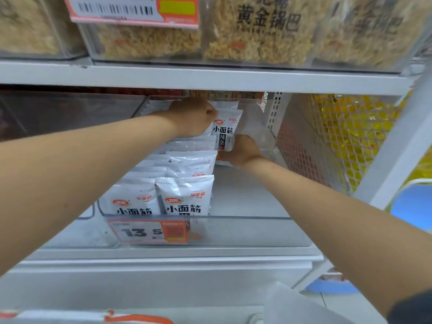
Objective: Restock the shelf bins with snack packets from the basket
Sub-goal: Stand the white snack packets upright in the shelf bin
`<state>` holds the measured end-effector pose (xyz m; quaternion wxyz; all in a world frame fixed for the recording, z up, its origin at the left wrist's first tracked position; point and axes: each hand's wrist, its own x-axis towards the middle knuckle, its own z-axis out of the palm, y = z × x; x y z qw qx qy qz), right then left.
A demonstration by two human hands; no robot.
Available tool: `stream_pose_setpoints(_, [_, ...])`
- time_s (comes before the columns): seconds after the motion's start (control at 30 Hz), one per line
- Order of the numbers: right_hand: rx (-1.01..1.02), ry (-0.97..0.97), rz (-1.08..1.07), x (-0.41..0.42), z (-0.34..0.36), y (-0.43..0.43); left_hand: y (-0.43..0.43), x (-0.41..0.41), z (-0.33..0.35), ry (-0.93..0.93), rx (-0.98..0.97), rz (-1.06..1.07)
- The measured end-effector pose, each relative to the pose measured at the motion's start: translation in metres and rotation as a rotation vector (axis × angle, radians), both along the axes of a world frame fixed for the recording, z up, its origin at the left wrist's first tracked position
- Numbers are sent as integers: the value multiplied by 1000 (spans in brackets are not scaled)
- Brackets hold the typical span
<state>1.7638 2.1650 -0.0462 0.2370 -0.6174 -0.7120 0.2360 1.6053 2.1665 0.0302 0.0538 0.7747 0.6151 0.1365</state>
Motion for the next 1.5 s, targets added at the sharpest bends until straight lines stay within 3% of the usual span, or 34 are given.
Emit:
stream_pose_setpoints(0.1, [-12,-57,-85,5,13,-13,-18,-1,5,-35,51,25])
stream_pose_setpoints(0.2, [114,33,-150,7,31,-35,-48,1,14,-21,49,67])
stream_pose_setpoints(0.3, [277,196,-96,6,53,-74,-90,-4,20,-89,80,68])
stream_pose_setpoints(0.5, [544,249,33,-31,71,-165,-199,-29,19,-185,438,232])
stream_pose_setpoints(0.63, [560,199,261,-75,45,-224,-267,-55,-7,-342,338,346])
stream_pose_setpoints(0.8, [363,74,511,-127,-25,-275,-324,-116,-70,-332,-10,527])
stream_pose_setpoints(0.93, [38,-150,686,-148,-85,-292,-350,-160,-120,-274,-352,525])
stream_pose_setpoints(1.17, [-613,-535,939,-170,-189,-335,-375,-192,-185,-50,-668,482])
stream_pose_setpoints(1.33, [-842,-426,1077,-184,-225,-388,-388,-197,-197,-35,-768,486])
stream_pose_setpoints(1.5, [-700,-393,1069,-191,-239,-412,-403,-199,-196,-38,-821,488])
